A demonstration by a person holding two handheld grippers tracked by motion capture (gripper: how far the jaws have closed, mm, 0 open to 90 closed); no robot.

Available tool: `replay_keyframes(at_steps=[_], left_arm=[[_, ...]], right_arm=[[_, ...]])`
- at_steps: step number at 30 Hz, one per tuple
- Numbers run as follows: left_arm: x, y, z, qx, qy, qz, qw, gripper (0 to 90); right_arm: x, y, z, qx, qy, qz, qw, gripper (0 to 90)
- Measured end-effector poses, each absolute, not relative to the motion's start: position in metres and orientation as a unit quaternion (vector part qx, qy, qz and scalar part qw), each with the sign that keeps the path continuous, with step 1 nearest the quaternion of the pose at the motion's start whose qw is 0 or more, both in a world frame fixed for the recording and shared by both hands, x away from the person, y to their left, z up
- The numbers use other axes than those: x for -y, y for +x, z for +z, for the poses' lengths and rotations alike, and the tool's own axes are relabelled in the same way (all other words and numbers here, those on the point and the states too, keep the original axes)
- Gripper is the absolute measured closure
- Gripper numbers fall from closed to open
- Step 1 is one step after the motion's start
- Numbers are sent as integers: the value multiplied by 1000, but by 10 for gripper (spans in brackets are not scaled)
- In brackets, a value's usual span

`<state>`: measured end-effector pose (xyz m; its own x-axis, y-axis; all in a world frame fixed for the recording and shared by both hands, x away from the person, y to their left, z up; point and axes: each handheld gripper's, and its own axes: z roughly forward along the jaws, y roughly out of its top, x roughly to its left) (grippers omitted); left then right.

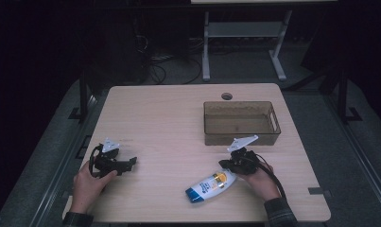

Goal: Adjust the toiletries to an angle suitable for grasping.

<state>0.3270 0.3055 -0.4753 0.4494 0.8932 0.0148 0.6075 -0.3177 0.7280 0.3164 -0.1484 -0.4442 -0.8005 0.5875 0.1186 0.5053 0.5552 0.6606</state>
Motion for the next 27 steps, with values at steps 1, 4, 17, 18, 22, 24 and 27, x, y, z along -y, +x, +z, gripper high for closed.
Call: replay_keyframes(at_steps=[1, 4, 17, 18, 22, 24, 27], left_arm=[[-306, 327, -475, -479, 783, 214, 334, 130], [-306, 327, -475, -479, 783, 214, 334, 130], [-306, 327, -475, -479, 783, 214, 334, 130], [-306, 327, -475, -479, 783, 214, 334, 130], [-306, 327, -475, -479, 783, 214, 334, 130], [-306, 327, -475, -479, 783, 214, 334, 130], [-305, 327, -475, -479, 783, 214, 334, 130]], right_arm=[[150, 314, -444, -879, 314, 355, 58, 900], [156, 309, -444, -878, 318, 354, 58, 900], [173, 288, -435, -864, 325, 379, 62, 900], [171, 286, -433, -863, 321, 385, 60, 900], [161, 278, -430, -865, 304, 396, 52, 900], [155, 274, -430, -867, 294, 400, 45, 900], [145, 267, -431, -871, 278, 404, 33, 900]])
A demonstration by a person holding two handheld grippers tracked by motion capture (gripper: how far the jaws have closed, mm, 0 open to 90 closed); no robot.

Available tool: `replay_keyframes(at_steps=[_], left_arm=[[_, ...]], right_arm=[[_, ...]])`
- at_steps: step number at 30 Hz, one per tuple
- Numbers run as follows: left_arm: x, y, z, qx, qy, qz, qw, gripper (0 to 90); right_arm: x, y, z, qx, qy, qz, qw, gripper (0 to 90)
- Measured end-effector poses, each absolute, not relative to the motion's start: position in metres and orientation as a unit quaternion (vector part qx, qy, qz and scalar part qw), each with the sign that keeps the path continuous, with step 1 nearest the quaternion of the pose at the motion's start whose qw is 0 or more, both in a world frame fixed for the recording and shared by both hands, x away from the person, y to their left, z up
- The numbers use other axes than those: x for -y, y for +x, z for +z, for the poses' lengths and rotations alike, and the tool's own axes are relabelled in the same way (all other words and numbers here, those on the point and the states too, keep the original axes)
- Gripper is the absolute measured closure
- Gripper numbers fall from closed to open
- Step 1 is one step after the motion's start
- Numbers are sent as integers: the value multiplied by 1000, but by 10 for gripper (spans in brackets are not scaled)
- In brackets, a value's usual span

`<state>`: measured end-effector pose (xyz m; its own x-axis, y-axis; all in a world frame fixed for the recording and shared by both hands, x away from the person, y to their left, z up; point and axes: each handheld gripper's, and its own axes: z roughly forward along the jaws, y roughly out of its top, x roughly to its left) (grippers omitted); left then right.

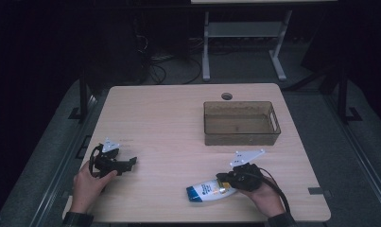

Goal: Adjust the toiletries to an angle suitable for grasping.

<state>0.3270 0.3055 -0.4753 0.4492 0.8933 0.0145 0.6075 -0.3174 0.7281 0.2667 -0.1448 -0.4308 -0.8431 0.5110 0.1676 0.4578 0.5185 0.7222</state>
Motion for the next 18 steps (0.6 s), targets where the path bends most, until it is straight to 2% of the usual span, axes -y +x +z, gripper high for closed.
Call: replay_keyframes(at_steps=[18], left_arm=[[-305, 327, -475, -479, 783, 214, 334, 130]], right_arm=[[87, 240, -439, -891, 190, 411, -32, 900]])
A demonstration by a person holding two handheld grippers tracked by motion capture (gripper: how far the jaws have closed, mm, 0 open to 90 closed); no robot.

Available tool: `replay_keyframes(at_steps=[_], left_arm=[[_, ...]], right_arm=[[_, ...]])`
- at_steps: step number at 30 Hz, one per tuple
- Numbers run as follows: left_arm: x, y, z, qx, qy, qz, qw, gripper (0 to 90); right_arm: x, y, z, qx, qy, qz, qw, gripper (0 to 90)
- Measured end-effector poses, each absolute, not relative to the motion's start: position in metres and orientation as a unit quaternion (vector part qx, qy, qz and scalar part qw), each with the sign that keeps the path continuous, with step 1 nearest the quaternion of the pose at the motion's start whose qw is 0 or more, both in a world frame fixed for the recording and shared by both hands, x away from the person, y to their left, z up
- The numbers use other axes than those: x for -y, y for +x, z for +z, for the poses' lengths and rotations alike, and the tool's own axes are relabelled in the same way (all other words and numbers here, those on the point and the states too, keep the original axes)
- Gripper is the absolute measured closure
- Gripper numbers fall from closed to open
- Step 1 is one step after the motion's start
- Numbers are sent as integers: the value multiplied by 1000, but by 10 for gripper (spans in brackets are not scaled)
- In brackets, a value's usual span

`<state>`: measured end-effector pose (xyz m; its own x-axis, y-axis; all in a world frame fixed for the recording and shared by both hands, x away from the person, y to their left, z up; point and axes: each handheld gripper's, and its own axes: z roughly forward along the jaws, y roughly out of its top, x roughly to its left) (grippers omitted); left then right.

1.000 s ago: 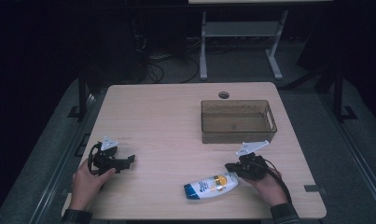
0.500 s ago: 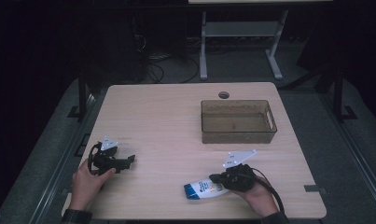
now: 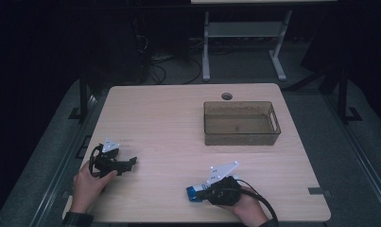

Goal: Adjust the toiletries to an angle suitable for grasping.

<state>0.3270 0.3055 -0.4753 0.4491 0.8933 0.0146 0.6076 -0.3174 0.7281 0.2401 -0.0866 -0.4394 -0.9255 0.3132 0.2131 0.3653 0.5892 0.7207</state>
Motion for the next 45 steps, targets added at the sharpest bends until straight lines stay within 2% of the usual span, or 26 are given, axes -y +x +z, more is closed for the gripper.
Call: replay_keyframes(at_steps=[7, 22, 45], left_arm=[[-306, 327, -475, -479, 783, 214, 334, 130], [-306, 327, -475, -479, 783, 214, 334, 130], [-306, 327, -475, -479, 783, 214, 334, 130]], right_arm=[[73, 235, -446, 900, -169, -399, 47, 900], [67, 243, -453, 905, -172, -388, 42, 900], [67, 271, -453, 903, -203, -378, 0, 900]])
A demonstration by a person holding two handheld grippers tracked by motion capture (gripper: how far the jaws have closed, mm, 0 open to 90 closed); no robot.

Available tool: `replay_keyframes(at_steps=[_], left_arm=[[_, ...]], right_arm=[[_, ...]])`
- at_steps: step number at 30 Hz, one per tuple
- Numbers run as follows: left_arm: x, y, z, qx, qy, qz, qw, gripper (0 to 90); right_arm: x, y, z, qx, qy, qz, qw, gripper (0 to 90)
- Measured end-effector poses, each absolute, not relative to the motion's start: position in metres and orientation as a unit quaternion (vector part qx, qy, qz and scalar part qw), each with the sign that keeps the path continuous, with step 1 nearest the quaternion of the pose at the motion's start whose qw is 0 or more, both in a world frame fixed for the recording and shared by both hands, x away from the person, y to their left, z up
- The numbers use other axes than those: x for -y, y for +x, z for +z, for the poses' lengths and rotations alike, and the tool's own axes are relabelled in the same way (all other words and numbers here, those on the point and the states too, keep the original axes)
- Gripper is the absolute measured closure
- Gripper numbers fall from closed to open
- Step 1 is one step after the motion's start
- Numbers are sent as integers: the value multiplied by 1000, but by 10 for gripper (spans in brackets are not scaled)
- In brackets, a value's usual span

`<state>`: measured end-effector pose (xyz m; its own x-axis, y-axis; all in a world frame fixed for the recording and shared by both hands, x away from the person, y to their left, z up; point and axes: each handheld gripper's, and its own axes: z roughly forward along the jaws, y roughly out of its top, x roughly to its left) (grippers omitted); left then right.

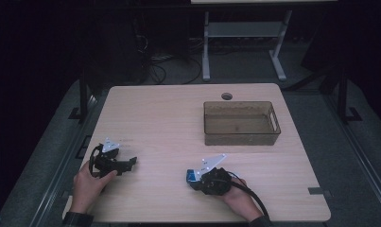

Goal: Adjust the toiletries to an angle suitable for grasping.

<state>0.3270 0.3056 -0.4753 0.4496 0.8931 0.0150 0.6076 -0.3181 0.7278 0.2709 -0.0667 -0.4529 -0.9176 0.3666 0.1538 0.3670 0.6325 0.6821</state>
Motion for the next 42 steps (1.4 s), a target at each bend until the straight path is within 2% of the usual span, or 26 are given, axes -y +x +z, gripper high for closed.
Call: replay_keyframes(at_steps=[25, 39, 42], left_arm=[[-305, 327, -475, -479, 783, 214, 334, 130], [-305, 327, -475, -479, 783, 214, 334, 130], [-305, 327, -475, -480, 782, 214, 335, 130]], right_arm=[[80, 311, -451, 892, -266, -363, -43, 900], [95, 314, -443, 876, -290, -383, -51, 899], [100, 315, -439, 870, -297, -389, -54, 846]])
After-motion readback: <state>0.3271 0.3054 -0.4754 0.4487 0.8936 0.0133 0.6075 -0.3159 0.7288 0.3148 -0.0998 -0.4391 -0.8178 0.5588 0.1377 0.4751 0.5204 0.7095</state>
